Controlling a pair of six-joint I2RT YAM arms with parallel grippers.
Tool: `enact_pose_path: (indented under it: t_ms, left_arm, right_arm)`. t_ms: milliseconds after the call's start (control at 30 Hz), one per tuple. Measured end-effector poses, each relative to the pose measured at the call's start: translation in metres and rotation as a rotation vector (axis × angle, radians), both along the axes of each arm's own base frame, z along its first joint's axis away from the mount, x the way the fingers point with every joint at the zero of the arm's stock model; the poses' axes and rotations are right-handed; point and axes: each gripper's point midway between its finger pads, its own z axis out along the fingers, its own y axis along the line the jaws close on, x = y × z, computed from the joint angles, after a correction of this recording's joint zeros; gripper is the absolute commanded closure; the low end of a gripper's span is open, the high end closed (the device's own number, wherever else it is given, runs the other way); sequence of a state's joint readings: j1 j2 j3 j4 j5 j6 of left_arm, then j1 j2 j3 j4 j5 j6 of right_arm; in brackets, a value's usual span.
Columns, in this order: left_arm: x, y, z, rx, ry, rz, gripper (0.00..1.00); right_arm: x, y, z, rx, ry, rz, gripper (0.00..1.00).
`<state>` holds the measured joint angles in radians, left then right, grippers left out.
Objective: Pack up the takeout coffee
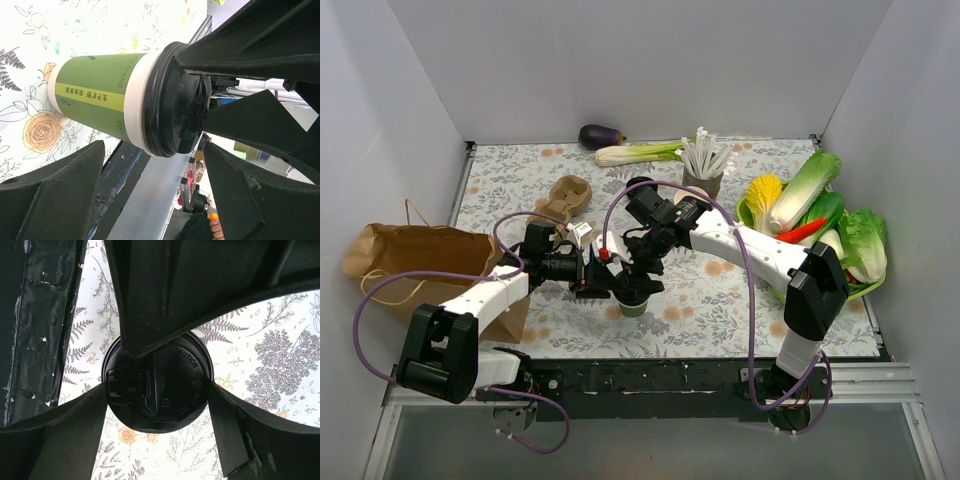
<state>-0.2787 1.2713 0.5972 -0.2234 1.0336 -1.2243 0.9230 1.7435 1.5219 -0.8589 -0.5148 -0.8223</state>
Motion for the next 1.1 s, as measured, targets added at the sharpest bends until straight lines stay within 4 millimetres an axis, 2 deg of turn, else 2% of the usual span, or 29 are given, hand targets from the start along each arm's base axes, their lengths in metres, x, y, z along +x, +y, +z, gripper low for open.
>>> enact_pose_path:
  t_ms: [1100]
  left_arm:
    - [0.005,-0.001,-0.011,0.011,0.036,0.011,0.2]
  right_arm:
    - [-0.003,-0.001,0.0,0.002,0.004,0.023,0.14]
